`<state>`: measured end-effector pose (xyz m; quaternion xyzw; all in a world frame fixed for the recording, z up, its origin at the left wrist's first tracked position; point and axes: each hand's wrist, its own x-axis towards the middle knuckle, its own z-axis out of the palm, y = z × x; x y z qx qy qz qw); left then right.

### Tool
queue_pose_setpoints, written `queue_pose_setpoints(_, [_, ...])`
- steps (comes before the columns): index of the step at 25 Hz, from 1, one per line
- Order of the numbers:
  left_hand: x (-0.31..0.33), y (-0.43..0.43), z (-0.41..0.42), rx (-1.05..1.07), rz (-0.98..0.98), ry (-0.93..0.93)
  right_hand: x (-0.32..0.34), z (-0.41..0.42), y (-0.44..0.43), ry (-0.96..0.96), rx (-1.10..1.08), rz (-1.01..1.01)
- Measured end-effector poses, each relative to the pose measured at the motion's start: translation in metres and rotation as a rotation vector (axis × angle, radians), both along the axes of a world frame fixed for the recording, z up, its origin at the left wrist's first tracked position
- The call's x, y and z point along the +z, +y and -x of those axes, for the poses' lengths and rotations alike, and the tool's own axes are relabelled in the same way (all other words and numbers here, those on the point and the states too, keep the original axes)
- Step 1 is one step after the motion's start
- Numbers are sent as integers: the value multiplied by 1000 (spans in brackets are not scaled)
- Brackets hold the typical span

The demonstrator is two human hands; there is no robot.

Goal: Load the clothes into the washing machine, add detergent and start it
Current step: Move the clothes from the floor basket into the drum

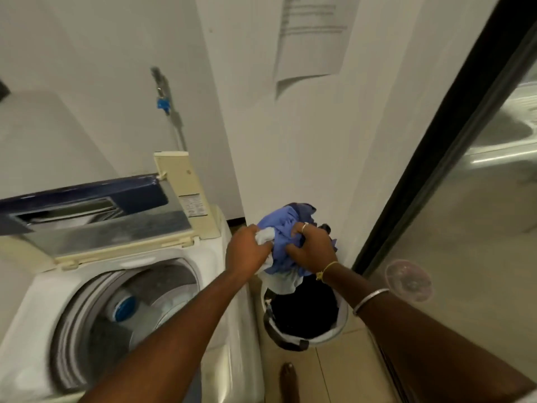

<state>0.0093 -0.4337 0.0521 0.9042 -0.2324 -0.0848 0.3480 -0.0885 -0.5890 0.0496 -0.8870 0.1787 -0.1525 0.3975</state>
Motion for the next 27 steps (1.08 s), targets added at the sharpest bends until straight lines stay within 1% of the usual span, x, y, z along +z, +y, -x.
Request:
queue_pose_setpoints(4, [72,77,27,118,93,2,65,13,71,-109,55,5])
queue_pose_setpoints(9, [134,189,31,193,26,-50,113,0,175,-185,202,-40])
queue_pose_setpoints(14, [144,290,8,341,35,-84,120,-35,277,-252,299,-130])
queue_pose_setpoints(18, [120,340,-18,400,48,-63,93,-69,331,-232,297,-186])
queue_pose_setpoints(21, [76,366,-41,360,6,28,52,-90,354,-136,282,-168])
queue_pose_setpoints(22, [61,373,-48,315,-33,76,34,-97,357,-67,277,-130])
queue_pose_setpoints(23, [46,381,-55,252,-89,128,15,-105,357,39,295,-57])
queue_pose_setpoints(25, [22,395,-67,121,-221,208,-20,-116,354,339,395,147])
queue_pose_setpoints(26, [14,400,-71,83,-268,223,-31,-118,351,435,431,207])
queue_pose_setpoints(27, [8,403,-74,70,-283,225,-41,-119,348,478,434,224])
